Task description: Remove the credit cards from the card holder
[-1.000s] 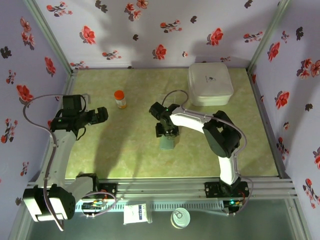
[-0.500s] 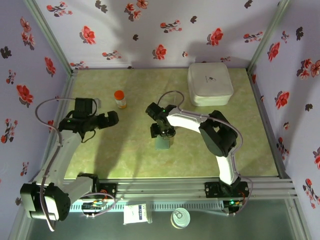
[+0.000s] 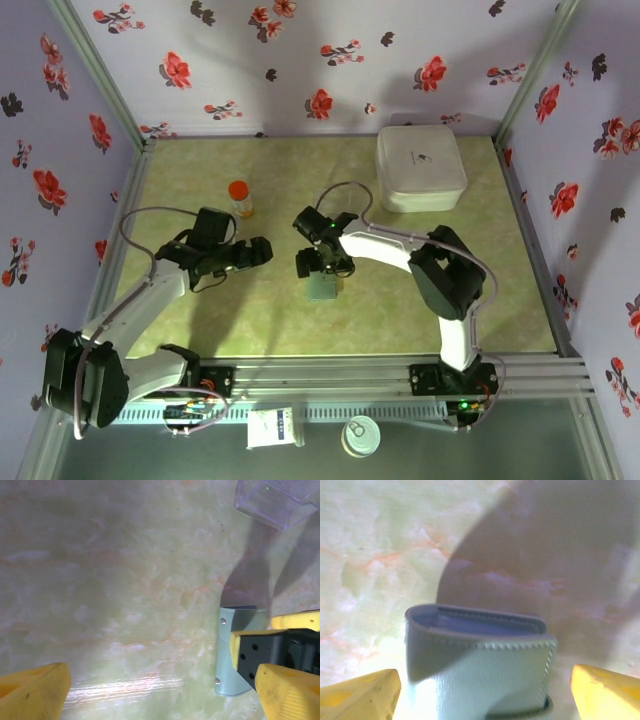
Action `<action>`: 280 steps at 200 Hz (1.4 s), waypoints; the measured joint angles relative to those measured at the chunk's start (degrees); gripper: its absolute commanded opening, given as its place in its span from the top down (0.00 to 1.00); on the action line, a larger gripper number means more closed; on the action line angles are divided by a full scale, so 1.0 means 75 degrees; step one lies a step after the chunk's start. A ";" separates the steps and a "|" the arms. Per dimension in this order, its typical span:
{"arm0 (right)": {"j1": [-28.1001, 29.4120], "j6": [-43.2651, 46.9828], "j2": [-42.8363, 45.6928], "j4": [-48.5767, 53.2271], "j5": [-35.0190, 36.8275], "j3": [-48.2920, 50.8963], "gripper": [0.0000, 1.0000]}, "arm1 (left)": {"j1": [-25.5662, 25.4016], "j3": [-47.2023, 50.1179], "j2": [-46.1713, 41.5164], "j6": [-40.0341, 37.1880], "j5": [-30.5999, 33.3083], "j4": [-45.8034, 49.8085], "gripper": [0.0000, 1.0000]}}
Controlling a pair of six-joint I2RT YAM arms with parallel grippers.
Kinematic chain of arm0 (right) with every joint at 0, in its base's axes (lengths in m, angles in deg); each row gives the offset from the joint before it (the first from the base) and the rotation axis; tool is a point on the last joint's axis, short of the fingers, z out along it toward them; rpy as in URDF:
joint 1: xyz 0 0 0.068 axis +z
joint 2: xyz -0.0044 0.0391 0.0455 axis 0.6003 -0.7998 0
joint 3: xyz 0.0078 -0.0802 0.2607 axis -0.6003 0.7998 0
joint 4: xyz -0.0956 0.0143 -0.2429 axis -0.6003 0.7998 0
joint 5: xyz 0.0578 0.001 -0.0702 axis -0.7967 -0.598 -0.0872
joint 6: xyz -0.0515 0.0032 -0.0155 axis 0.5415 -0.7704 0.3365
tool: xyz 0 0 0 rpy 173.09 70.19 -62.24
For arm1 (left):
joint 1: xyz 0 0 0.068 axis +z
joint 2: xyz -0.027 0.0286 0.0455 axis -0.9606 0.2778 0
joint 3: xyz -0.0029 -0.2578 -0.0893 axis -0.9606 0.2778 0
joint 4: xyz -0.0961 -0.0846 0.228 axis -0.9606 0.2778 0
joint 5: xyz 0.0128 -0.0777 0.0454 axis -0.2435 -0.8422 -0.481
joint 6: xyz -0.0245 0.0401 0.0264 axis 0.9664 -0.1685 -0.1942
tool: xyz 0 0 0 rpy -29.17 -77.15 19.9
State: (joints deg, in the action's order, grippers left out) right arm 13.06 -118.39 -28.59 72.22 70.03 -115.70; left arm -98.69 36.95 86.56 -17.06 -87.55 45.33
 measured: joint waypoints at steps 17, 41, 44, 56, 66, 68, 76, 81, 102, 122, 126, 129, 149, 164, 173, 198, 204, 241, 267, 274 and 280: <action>0.0000 0.0000 0.0423 -0.0058 0.0064 0.0160 0.13 | -0.0297 0.0006 0.0338 0.0245 -0.0038 -0.0350 0.19; -0.0003 -0.0015 0.1008 -0.0251 0.0192 0.0530 0.14 | -0.0743 0.0006 0.0816 0.0504 -0.0058 -0.0836 0.28; -0.0003 -0.0023 0.1084 -0.0280 0.0204 0.0592 0.15 | -0.0796 0.0006 0.0868 0.0545 -0.0061 -0.0895 0.29; -0.0003 -0.0044 0.1300 -0.0332 0.0251 0.0807 0.17 | -0.0982 0.0012 0.1046 0.0688 -0.0070 -0.1125 0.33; -0.0003 -0.0055 0.1460 -0.0405 0.0280 0.1003 0.18 | -0.1125 0.0050 0.1157 0.0796 -0.0093 -0.1373 0.37; -0.0003 -0.0058 0.1480 -0.0414 0.0286 0.1029 0.18 | -0.1145 0.0061 0.1172 0.0828 -0.0090 -0.1416 0.38; -0.0012 -0.0064 0.1588 -0.0478 0.0291 0.1180 0.20 | -0.1241 0.0119 0.1233 0.0959 -0.0114 -0.1614 0.41; -0.0009 -0.0087 0.1644 -0.0510 0.0289 0.1268 0.22 | -0.1303 0.0157 0.1271 0.1003 -0.0111 -0.1716 0.43; -0.0009 -0.0187 0.1845 -0.0708 0.0256 0.1649 0.29 | -0.1568 0.0329 0.1472 0.1343 -0.0114 -0.2229 0.56; -0.0009 -0.0294 0.1944 -0.0941 0.0172 0.1964 0.40 | -0.1763 0.0481 0.1711 0.1629 -0.0114 -0.2710 0.67; -0.0009 -0.0315 0.1958 -0.0973 0.0166 0.2014 0.41 | -0.1792 0.0504 0.1757 0.1638 -0.0117 -0.2792 0.69; -0.0009 -0.0341 0.1967 -0.1003 0.0140 0.2052 0.43 | -0.1813 0.0522 0.1804 0.1696 -0.0117 -0.2853 0.70; -0.0009 -0.0460 0.1970 -0.1078 0.0047 0.2183 0.50 | -0.1915 0.0606 0.2090 0.1880 -0.0119 -0.3241 0.78; -0.0009 -0.0513 0.1967 -0.1090 0.0023 0.2189 0.52 | -0.1953 0.0641 0.2270 0.2034 -0.0160 -0.3465 0.82; -0.0009 -0.0525 0.1967 -0.1087 0.0023 0.2186 0.52 | -0.1958 0.0641 0.2355 0.2066 -0.0201 -0.3599 0.83; 0.0009 -0.0522 0.1798 -0.1017 0.0026 0.2020 0.54 | -0.1958 0.0647 0.2506 0.2194 -0.0300 -0.3899 0.90; 0.0015 -0.0522 0.1725 -0.1008 0.0026 0.1950 0.54 | -0.1958 0.0659 0.2518 0.2221 -0.0315 -0.3969 0.94; 0.0108 -0.0516 0.1271 -0.0807 0.0026 0.1466 0.57 | -0.1964 0.0883 0.2518 0.2270 -0.0370 -0.4310 1.00; 0.0157 -0.0507 0.0915 -0.0644 0.0026 0.1046 0.61 | -0.1964 0.1005 0.2515 0.2276 -0.0370 -0.4392 1.00; 0.0163 -0.0495 0.0842 -0.0606 0.0026 0.0968 0.61 | -0.1964 0.1020 0.2512 0.2276 -0.0367 -0.4389 1.00; 0.0172 -0.0490 0.0784 -0.0577 0.0026 0.0909 0.62 | -0.1964 0.1023 0.2503 0.2276 -0.0367 -0.4386 1.00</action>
State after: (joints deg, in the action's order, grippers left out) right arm 14.35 -122.06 -22.71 67.89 70.23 -108.88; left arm -113.42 44.63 105.33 0.01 -90.31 12.43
